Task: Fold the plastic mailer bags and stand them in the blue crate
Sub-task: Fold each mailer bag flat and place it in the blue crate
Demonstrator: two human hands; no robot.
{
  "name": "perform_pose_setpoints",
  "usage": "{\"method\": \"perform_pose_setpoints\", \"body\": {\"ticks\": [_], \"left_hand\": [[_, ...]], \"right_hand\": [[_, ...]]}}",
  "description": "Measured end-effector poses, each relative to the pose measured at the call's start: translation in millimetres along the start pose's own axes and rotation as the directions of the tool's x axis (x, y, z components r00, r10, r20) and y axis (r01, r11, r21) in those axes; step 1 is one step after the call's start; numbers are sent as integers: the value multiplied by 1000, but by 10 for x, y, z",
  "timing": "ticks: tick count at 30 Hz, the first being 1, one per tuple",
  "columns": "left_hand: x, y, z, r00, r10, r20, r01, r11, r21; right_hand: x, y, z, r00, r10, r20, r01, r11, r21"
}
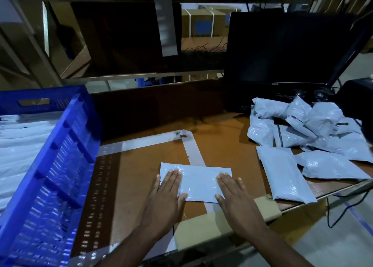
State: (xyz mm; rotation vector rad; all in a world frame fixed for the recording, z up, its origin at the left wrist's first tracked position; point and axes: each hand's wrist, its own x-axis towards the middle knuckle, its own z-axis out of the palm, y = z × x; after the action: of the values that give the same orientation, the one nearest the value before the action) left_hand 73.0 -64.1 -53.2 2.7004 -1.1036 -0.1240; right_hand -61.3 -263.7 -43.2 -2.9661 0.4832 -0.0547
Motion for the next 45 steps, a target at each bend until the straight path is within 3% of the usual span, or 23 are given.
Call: {"method": "perform_pose_setpoints", "body": {"ticks": [9,11,14,20,29,33,37,45], "left_hand": [[-17,13,-3,1000,3,-13,-3,1000,19],[-10,21,-4,1000,-2,-21,2,1000,15],[11,8,-2,1000,9,-26,-9,1000,14],[34,-41,45,999,38,-11,-38,999,26],[19,-25,-35,999,42,27,-44,997,69],[-71,-51,-120,996,73,-52,-72,997,20],[-184,-125,35,978,209,20,-210,978,21],[-180,-112,10,977,210,41,-208,977,-52]], "right_hand": [[46,-24,-84,999,-12,-42,9,999,-50],[123,-134,-158,994,-71,-78,71,997,-3],[146,-286,-24,980,-197,-16,197,980,24],[170,-246,95,983,-174,62,174,985,2],[230,-304,-10,987,-155,48,152,986,66],[213,-394,-89,989,-145,33,140,981,134],[185,-411,3,978,-209,22,209,977,33],[191,-355,107,976,-214,-38,213,977,-28]]}}
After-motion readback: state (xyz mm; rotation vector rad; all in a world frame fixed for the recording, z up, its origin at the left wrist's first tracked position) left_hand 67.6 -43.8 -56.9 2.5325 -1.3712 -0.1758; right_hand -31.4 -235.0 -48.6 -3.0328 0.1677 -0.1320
